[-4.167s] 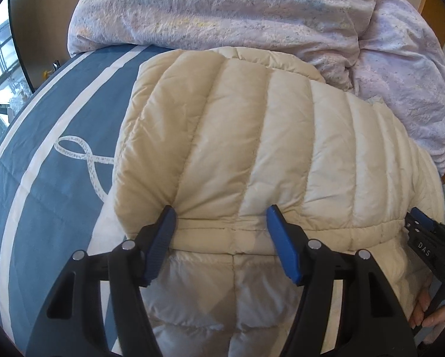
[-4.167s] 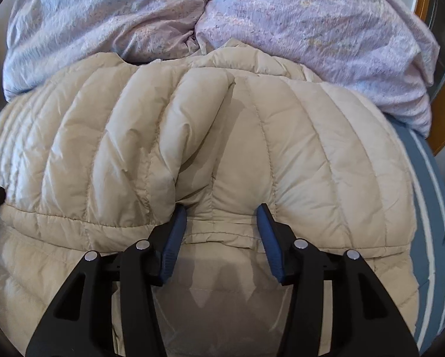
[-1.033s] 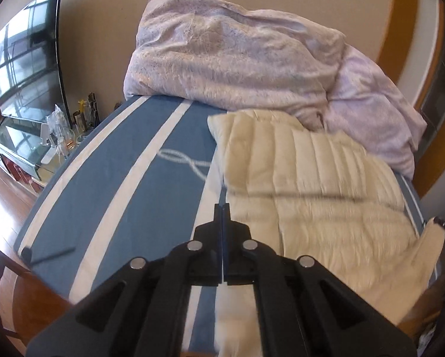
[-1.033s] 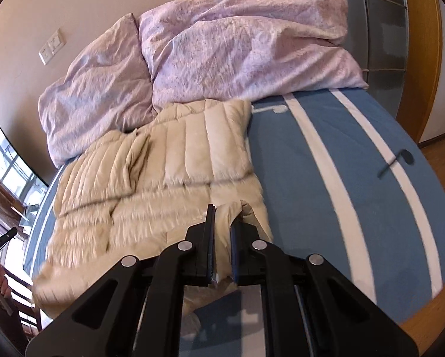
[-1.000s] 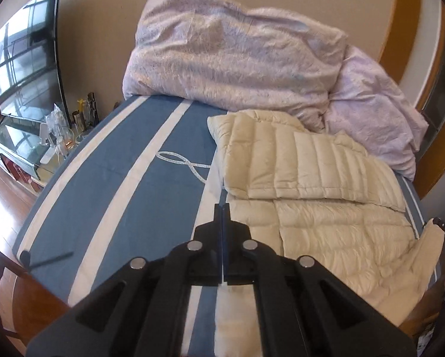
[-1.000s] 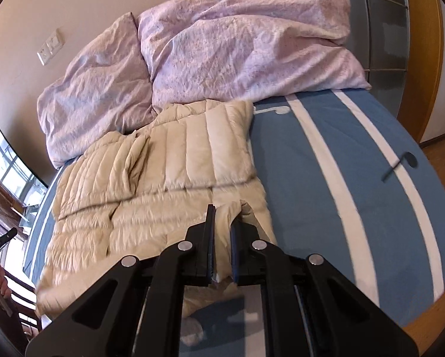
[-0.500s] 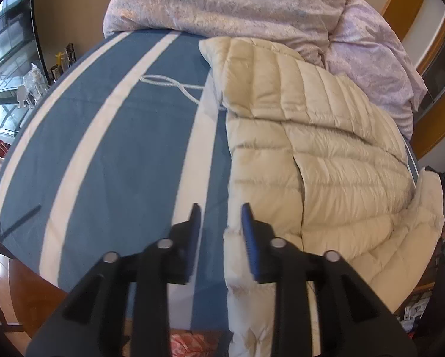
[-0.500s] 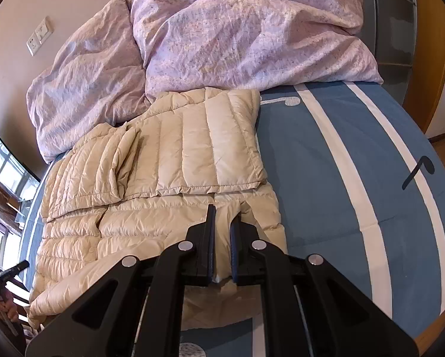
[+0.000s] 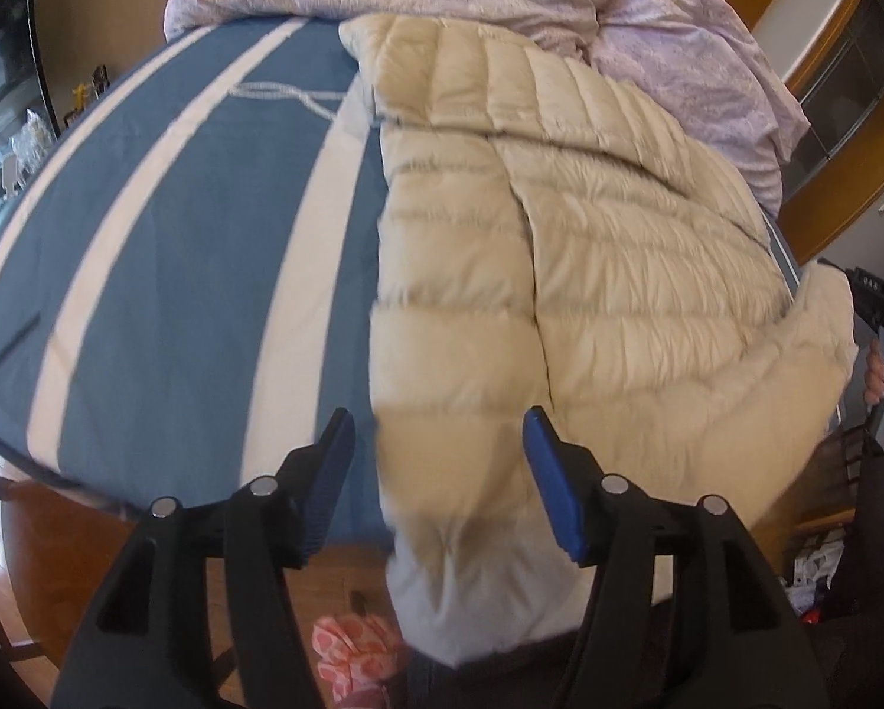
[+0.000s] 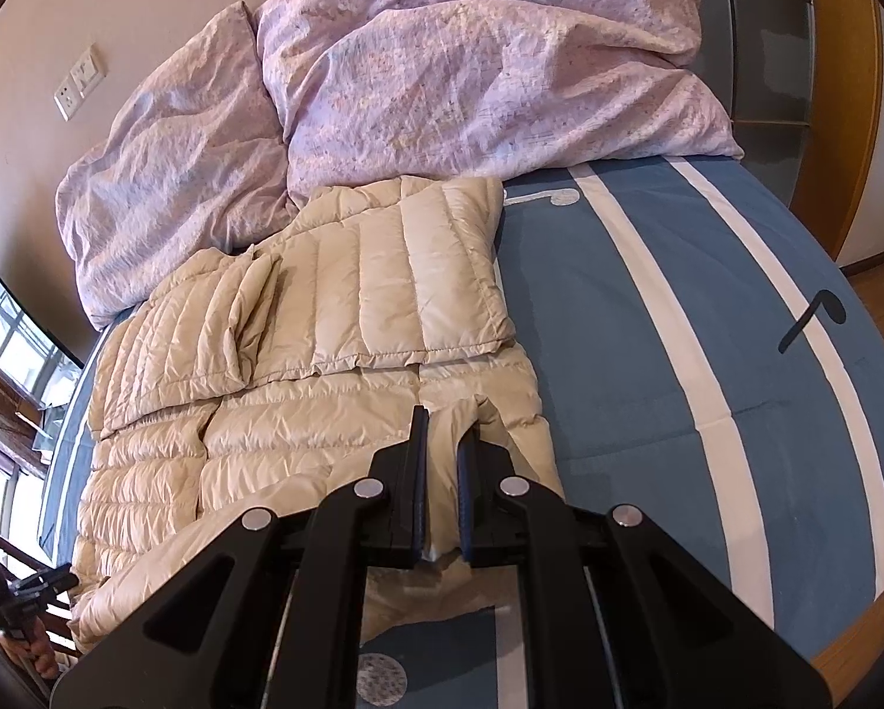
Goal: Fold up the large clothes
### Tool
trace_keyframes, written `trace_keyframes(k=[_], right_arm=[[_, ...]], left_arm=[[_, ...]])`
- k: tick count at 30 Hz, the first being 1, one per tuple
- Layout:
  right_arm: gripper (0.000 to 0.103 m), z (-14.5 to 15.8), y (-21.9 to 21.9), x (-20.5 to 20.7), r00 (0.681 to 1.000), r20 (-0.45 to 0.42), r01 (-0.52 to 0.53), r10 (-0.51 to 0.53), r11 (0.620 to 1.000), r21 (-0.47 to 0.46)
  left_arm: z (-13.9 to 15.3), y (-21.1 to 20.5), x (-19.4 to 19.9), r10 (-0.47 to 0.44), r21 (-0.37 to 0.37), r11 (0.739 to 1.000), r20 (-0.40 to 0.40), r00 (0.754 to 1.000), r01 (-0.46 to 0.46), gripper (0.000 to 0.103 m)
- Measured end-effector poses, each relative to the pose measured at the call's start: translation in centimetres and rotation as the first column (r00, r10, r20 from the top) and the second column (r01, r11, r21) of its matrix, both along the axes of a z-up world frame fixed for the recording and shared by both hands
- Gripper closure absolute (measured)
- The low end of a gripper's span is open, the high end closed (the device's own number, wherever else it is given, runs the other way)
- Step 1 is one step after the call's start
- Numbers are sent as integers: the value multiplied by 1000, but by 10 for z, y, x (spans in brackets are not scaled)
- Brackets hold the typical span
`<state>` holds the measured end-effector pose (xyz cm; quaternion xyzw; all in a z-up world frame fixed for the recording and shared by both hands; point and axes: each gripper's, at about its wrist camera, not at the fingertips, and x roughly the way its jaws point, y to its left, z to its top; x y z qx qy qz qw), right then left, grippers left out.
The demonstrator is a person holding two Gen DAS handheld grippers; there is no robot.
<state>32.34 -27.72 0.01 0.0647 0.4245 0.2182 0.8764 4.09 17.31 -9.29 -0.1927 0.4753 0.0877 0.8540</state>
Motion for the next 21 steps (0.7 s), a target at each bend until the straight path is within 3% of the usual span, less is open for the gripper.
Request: trace_keyframes(k=[7, 12, 14, 18, 21], right_arm=[[94, -3, -6, -5, 1000, -9, 9, -9, 1000, 4], [94, -5, -11, -8, 1000, -15, 17, -16, 1000, 11], [94, -5, -12, -10, 1000, -15, 17, -17, 1000, 13], [94, -5, -14, -9, 1000, -15, 17, -17, 1000, 18], [94, -5, -13, -9, 1000, -17, 17, -17, 1000, 23]], left_arm=[[-13, -7, -17, -7, -45, 999, 3, 1000, 7, 36], [-14, -17, -19, -31, -72, 997, 13, 999, 32, 38], [-14, -20, -20, -32, -71, 997, 13, 999, 33, 42], [-16, -21, -18, -29, -72, 997, 5, 1000, 29, 74], [-16, -21, -16, -21, -58, 998, -2, 1000, 21, 88]])
